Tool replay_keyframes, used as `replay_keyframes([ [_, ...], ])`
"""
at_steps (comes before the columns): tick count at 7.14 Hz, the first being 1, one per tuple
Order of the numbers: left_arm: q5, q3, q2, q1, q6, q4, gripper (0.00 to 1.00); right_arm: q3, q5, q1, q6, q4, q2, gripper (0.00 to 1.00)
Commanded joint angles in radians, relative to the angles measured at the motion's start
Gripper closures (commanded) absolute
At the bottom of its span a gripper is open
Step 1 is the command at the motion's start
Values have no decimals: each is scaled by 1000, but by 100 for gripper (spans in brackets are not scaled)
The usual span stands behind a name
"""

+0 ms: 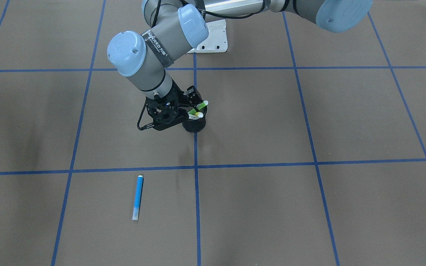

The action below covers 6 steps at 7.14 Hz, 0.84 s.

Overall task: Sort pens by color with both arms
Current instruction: 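Move the left gripper over the pen cup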

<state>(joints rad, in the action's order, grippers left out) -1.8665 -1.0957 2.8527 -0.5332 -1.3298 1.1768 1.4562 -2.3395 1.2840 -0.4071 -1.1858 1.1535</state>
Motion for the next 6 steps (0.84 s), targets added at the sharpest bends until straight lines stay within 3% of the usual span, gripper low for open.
replay_keyframes([
  [1,26,2,0,4,-5,-3,54,0,2,0,-1,0,-3,0],
  [2,26,0,2,7,0,-2,61,0,2,0,-1,-2,-3,0],
  [6,26,-4,2,15,3,-3,63,0,3,0,-1,-2,-3,0],
])
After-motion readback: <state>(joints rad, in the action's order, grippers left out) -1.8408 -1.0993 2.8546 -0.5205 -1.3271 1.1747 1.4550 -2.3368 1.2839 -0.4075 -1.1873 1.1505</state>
